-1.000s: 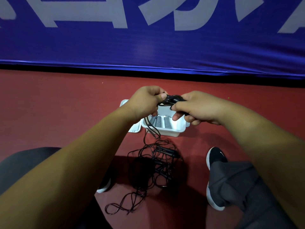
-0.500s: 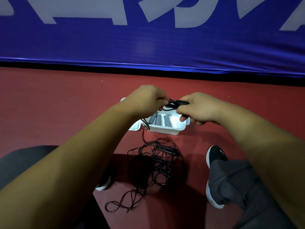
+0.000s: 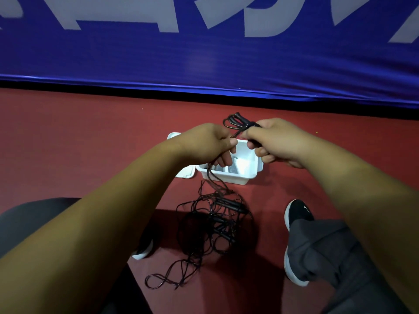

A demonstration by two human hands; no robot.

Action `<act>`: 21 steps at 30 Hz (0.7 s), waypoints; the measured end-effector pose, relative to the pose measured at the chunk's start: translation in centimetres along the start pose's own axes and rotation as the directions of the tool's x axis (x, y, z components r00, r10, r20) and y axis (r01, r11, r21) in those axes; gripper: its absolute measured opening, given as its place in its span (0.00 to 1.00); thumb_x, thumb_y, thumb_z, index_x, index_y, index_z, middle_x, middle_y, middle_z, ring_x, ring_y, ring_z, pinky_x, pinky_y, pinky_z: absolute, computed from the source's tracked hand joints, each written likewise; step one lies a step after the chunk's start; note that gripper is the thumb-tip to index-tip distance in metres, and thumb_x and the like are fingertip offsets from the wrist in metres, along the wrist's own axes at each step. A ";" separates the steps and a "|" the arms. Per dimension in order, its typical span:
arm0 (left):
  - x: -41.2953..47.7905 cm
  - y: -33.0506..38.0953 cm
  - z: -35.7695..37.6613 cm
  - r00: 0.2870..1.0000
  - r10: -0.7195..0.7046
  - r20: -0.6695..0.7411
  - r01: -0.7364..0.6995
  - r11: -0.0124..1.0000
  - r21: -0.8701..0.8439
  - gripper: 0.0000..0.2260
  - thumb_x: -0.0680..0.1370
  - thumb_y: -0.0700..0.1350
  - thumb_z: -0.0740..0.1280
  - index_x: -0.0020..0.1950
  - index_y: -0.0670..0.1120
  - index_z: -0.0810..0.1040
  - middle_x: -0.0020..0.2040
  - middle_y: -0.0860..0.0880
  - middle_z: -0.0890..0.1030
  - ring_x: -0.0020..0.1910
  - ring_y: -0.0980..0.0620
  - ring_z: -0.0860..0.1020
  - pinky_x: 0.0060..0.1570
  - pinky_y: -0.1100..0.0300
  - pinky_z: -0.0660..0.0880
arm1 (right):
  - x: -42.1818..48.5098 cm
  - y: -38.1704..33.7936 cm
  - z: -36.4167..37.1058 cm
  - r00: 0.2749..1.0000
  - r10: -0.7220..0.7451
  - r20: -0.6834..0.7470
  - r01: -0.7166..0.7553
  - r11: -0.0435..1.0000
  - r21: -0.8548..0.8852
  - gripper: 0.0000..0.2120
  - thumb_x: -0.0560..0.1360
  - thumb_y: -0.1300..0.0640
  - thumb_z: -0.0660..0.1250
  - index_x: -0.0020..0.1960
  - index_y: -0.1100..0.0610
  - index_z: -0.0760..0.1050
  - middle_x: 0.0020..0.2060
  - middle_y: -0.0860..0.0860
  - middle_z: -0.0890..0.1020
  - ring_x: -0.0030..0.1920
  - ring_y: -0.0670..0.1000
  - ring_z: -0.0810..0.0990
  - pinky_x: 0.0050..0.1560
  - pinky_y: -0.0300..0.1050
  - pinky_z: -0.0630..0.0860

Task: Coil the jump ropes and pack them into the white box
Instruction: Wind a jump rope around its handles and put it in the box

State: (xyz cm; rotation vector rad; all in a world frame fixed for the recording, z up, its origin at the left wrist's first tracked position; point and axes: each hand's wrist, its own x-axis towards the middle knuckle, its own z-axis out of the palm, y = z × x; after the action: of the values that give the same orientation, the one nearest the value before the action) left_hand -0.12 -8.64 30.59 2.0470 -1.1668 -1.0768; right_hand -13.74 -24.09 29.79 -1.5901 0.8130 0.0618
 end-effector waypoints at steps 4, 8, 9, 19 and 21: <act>-0.4 -0.5 -0.8 0.999 0.029 0.034 -0.025 0.992 -0.125 0.12 0.88 0.47 0.61 0.56 0.43 0.82 0.44 0.47 0.87 0.38 0.58 0.80 0.44 0.61 0.76 | -0.4 -0.4 0.1 0.998 -0.049 0.025 0.046 0.991 0.123 0.03 0.81 0.59 0.68 0.53 0.58 0.78 0.38 0.51 0.77 0.28 0.46 0.63 0.27 0.42 0.55; -0.6 -0.4 -1.4 0.996 0.045 0.072 -0.028 0.974 -0.224 0.10 0.87 0.45 0.62 0.58 0.42 0.81 0.49 0.45 0.87 0.44 0.56 0.80 0.49 0.58 0.76 | -0.8 -0.7 0.0 0.994 -0.108 0.033 0.101 0.980 0.171 0.04 0.82 0.59 0.69 0.50 0.58 0.75 0.38 0.52 0.77 0.28 0.46 0.63 0.27 0.41 0.54; -0.8 -0.3 -1.6 0.996 0.042 0.079 -0.021 0.967 -0.254 0.09 0.87 0.45 0.63 0.58 0.42 0.81 0.50 0.45 0.87 0.45 0.55 0.81 0.50 0.59 0.76 | -0.9 -0.9 -0.1 0.992 -0.117 0.038 0.108 0.976 0.190 0.06 0.82 0.57 0.70 0.50 0.58 0.75 0.39 0.52 0.77 0.28 0.46 0.62 0.27 0.41 0.54; -1.5 0.8 -2.5 1.000 -0.024 -0.007 0.022 0.980 -0.197 0.13 0.77 0.42 0.78 0.54 0.35 0.82 0.43 0.39 0.87 0.36 0.51 0.85 0.35 0.61 0.79 | -1.1 -1.1 0.1 0.996 -0.079 0.032 0.067 0.957 0.283 0.15 0.82 0.41 0.70 0.54 0.53 0.77 0.36 0.53 0.75 0.28 0.47 0.59 0.28 0.39 0.53; -1.4 0.9 -2.4 0.998 -0.034 -0.058 0.026 0.989 -0.146 0.15 0.77 0.43 0.78 0.53 0.34 0.80 0.42 0.37 0.86 0.35 0.49 0.84 0.33 0.60 0.79 | -1.0 -1.0 0.1 0.997 -0.071 0.030 0.059 0.956 0.288 0.16 0.82 0.42 0.70 0.56 0.54 0.75 0.36 0.54 0.75 0.28 0.47 0.59 0.29 0.40 0.52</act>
State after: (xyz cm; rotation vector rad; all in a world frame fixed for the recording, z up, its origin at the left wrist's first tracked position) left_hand 1.04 -7.69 33.07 1.9760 -1.0010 -1.0742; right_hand -13.88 -23.56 31.07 -1.3353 0.7035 -0.0694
